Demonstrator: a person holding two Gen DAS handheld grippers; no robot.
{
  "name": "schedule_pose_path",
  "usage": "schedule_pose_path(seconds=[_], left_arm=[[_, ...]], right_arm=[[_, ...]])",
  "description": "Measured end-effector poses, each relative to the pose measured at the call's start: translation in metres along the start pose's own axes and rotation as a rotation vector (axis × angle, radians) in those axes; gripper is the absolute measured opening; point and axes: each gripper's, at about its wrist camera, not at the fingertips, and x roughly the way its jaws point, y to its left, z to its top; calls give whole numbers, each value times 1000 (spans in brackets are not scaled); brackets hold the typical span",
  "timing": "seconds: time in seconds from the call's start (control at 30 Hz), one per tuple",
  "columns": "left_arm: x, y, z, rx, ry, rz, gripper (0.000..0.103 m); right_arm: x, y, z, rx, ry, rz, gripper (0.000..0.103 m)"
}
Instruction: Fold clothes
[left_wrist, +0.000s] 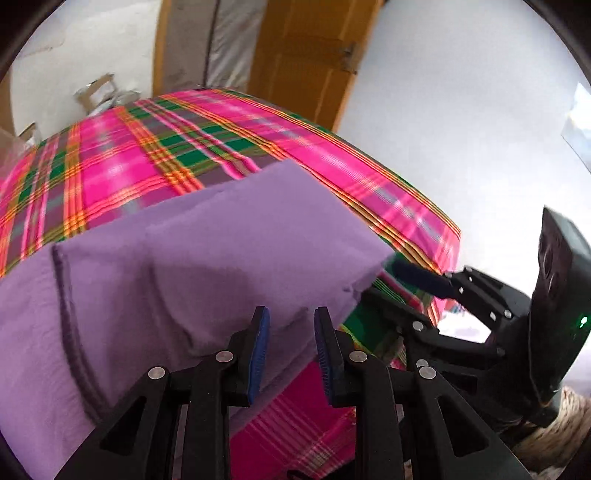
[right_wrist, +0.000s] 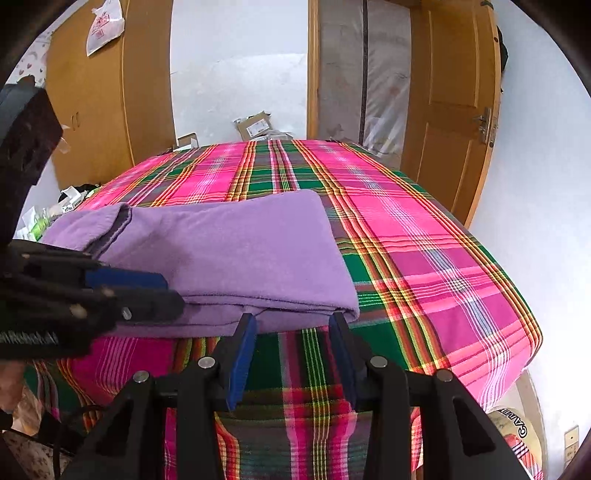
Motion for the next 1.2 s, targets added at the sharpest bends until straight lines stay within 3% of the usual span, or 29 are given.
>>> schedule_pose_path(seconds=[0.5,0.63,0.87,1.03,1.2], left_arm=[[16,-29,-6,212,6,146,28],[18,-22,-2,175,6,120,28],[13,-12,6,104,-24,84,5],[7,0,10,34,-45,35,5],[9,-3,7,53,-8,24,7]], right_arm=[[-2,2,2,11,-18,10,41],[-1,3,4,3,-25,6,41],[-3,5,3,0,-32,15,41],[-7,8,2,-46,-86,-40,41],[-3,13,1,-202,-105,-109,41]])
